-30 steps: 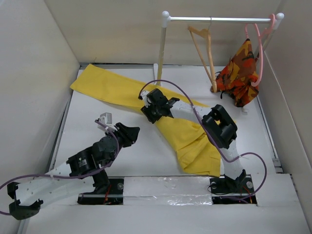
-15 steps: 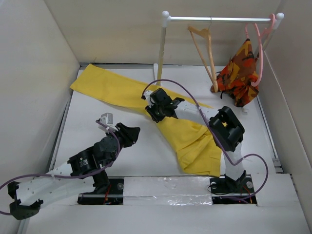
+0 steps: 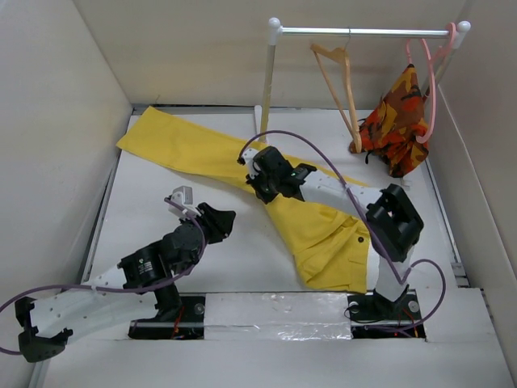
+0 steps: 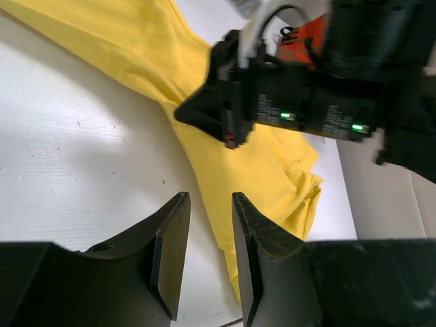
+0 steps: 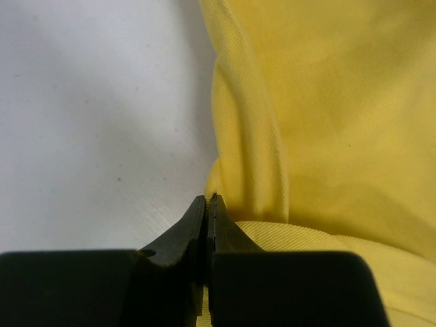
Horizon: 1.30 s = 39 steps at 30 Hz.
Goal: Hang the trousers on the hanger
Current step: Flatten out the trousers at the center of the board.
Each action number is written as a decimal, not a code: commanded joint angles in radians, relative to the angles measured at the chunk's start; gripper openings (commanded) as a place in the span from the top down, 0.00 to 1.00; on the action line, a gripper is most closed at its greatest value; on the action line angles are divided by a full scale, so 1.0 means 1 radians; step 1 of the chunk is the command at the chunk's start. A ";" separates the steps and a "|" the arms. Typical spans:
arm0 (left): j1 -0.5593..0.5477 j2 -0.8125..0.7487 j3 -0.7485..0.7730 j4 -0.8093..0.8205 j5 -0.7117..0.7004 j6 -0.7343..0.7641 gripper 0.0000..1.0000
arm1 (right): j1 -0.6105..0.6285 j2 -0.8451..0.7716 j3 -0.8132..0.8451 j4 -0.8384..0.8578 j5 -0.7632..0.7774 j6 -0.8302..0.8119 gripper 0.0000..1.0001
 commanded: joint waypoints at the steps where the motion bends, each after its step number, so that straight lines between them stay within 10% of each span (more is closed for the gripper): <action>1: 0.003 0.023 -0.001 0.041 -0.032 -0.008 0.71 | 0.016 -0.175 -0.014 -0.006 0.004 0.011 1.00; 16: 0.039 0.322 0.070 0.217 -0.006 0.029 0.71 | -0.305 -0.931 -0.328 0.266 -0.399 0.201 1.00; 26: 0.201 0.497 -0.131 0.462 0.227 -0.037 0.65 | -0.381 -0.910 -0.535 0.198 -0.300 0.260 1.00; 39: 0.276 0.327 -0.226 0.271 0.157 -0.161 0.51 | -0.372 -0.987 -0.802 0.097 -0.102 0.317 1.00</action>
